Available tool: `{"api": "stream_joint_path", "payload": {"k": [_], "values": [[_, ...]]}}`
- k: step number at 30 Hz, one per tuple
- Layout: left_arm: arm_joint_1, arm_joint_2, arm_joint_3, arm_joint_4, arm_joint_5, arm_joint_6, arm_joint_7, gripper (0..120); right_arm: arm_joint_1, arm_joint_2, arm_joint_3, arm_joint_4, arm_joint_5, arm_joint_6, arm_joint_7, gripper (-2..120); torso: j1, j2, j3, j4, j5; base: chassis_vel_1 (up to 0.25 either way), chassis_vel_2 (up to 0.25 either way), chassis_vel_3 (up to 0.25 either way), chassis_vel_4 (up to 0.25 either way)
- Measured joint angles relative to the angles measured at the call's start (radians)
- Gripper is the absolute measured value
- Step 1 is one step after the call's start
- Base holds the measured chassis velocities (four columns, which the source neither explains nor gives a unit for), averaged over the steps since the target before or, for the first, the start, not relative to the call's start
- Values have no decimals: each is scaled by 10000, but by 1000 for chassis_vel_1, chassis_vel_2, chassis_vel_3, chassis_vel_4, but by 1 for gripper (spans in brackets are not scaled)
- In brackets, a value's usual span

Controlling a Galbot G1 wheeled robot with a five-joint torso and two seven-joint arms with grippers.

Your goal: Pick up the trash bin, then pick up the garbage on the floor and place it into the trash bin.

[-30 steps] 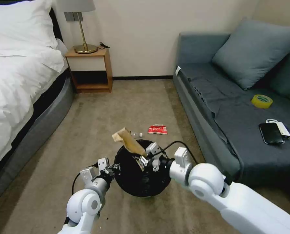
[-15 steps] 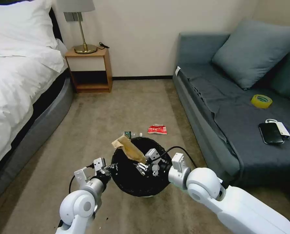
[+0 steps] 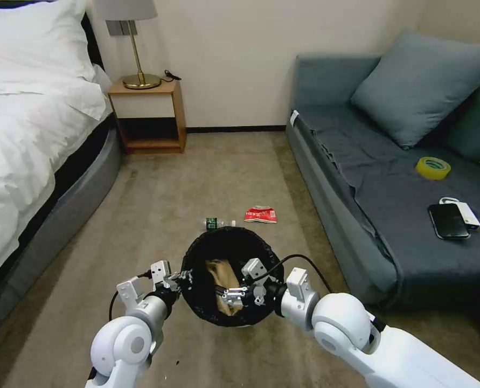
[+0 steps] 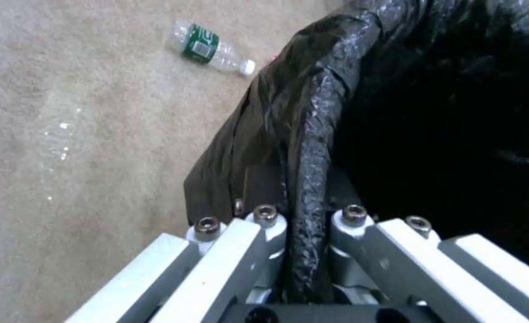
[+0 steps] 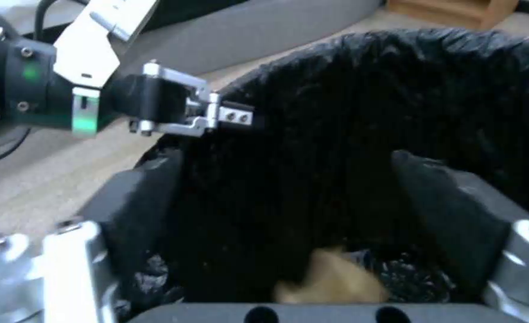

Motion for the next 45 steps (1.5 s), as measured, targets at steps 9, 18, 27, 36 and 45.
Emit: {"api": "stream_joint_path", "payload": {"k": [9,18,27,36,45], "values": [[270,-45,-449,-184,1684,-833,322,4,-1143,245,1974,492,-529,611,294,100,0,0,0,1,-1,0,0,0,0],[490,-289,-993,-651,2601,-1318,432,4,-3081,726,3826,1067,-2849,1460,1169,100,0,1,0,1,2,0,0,0,0],[489,-308,-1387,-993,2654,-1471,442,4,-4672,2003,5834,1579,-3974,1967,1765,100,0,1,0,-2,0,0,0,0,0],[449,-229,-1394,-1061,2666,-1474,335,4,-5107,2818,6036,1651,-4464,2077,1814,100,0,1,0,0,-1,0,0,0,0],[377,-76,-1674,-1035,2643,-1531,305,4,-5072,3085,5887,1536,-4562,2049,1752,100,0,1,0,1,-1,0,0,0,0]]}}
